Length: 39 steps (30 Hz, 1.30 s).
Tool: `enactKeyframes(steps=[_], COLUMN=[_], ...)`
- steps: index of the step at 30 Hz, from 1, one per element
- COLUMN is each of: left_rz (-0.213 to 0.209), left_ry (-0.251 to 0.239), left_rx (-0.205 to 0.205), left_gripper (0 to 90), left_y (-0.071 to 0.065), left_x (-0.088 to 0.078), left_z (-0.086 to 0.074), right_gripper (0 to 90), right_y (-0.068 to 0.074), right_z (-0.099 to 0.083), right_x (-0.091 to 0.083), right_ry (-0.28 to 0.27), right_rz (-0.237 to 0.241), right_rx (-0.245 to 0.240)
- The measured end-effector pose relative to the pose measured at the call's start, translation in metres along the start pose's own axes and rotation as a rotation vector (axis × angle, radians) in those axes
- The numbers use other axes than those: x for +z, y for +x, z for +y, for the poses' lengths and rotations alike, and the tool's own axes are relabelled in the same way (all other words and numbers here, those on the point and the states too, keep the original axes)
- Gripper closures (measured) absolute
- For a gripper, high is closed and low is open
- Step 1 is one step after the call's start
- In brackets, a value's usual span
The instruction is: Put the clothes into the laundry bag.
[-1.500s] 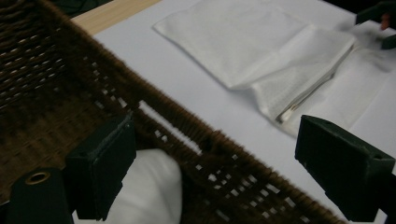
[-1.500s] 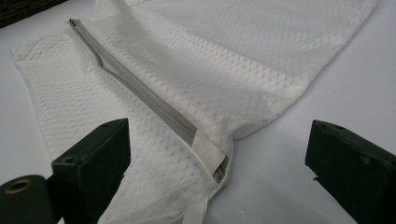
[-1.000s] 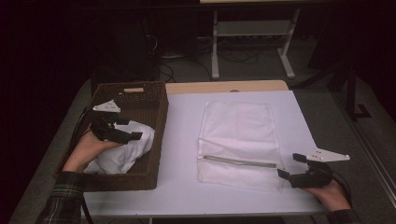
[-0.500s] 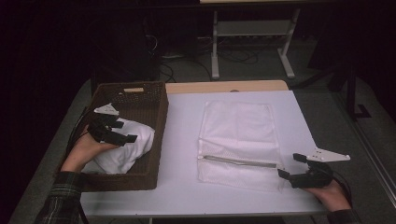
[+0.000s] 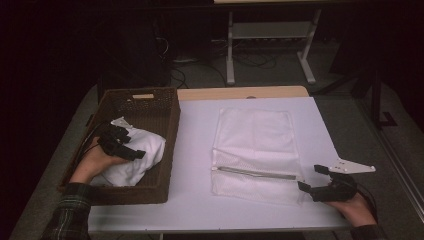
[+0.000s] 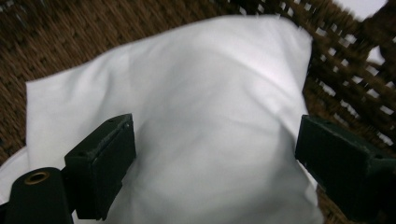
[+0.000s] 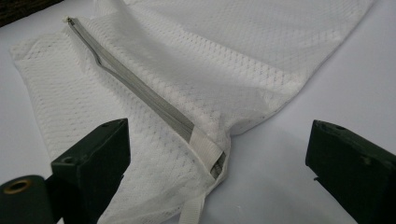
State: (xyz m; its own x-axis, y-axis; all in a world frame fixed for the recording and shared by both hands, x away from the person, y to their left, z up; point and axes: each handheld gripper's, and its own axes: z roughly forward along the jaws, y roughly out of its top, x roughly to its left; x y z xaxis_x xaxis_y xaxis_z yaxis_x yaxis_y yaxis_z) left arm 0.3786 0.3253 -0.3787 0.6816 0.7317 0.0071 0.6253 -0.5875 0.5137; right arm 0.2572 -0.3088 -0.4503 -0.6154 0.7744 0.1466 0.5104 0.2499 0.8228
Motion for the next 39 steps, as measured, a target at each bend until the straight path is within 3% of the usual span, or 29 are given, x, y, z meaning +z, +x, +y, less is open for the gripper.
enactKeyframes(steps=[11, 17, 20, 27, 34, 39], left_rz=[-0.002, 0.050, 0.074, 0.088, 0.106, 0.149], left_ry=[0.085, 0.147, 0.155, 0.156, 0.164, 0.186], left_rx=[0.059, 0.107, 0.120, 0.117, 0.146, 0.170], left_gripper=[11.3, 10.8, 10.6, 10.4, 11.3, 23.6], left_y=[-0.005, -0.009, -0.010, -0.011, -0.013, -0.014], left_x=[0.010, 0.023, 0.028, 0.031, 0.032, 0.031], left_z=[-0.006, -0.007, -0.008, -0.008, -0.007, -0.005], right_gripper=[6.0, 6.0, 6.0, 6.0, 6.0, 6.1], right_y=[-0.001, -0.001, -0.001, -0.001, -0.001, -0.001], right_z=[-0.001, -0.003, -0.003, -0.004, -0.004, -0.003], right_x=[-0.001, -0.002, -0.003, -0.003, -0.001, 0.000], right_ry=[-0.001, 0.000, 0.003, -0.001, 0.008, 0.008], right_rz=[-0.001, -0.004, -0.005, -0.006, -0.004, 0.000], right_rx=[0.004, 0.010, 0.013, 0.017, 0.018, 0.015])
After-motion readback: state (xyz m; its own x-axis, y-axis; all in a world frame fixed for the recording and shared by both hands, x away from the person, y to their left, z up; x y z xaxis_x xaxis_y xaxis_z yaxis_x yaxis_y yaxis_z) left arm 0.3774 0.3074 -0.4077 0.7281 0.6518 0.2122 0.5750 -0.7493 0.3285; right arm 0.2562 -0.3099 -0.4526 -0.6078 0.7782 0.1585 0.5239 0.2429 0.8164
